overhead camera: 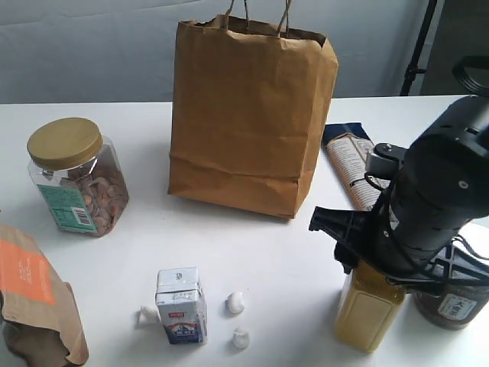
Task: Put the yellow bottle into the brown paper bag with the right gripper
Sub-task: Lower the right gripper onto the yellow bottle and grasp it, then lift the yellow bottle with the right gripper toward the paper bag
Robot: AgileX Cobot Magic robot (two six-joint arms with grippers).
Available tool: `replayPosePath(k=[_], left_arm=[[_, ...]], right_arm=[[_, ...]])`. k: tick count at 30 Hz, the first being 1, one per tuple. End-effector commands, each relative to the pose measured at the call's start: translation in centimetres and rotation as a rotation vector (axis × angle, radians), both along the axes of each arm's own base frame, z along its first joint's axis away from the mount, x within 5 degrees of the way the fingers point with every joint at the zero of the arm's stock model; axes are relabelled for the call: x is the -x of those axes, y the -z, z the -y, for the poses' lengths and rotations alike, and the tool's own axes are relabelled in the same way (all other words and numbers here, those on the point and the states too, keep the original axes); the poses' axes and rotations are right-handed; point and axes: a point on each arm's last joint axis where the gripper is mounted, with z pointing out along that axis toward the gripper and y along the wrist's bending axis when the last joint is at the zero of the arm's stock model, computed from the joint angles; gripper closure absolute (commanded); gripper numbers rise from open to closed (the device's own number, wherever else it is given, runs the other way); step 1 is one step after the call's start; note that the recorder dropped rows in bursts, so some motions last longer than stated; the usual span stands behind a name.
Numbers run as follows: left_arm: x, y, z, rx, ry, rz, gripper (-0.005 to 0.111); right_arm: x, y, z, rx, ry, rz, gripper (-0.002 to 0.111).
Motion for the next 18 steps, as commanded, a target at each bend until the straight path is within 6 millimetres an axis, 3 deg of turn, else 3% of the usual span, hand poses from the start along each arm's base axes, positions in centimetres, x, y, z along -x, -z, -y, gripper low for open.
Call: replayPosePath(k=[1,8,14,18], left_arm=[[0.0,0.1,0.0,0.006,-0.004,-0.001,0.107],[0.0,0.1,0.0,0.006,-0.004,-0.001,0.107],[0.0,0.1,0.0,0.006,-0.004,-0.001,0.107],[0.0,0.1,0.0,0.006,-0.004,-0.001,0.107]], right_arm=[[0.2,0.2,-0.8,-0.036,-0.069,0.025,0.108],[0.5,-4.1,-0.8,-0.194,-0.207,0.276,0.108],[1.9,-8.1,3.0,-0.244,-0.270,0.524,0.108],[2.8,-11.9,6.1,-0.274,-0.291,0.784,0.108]])
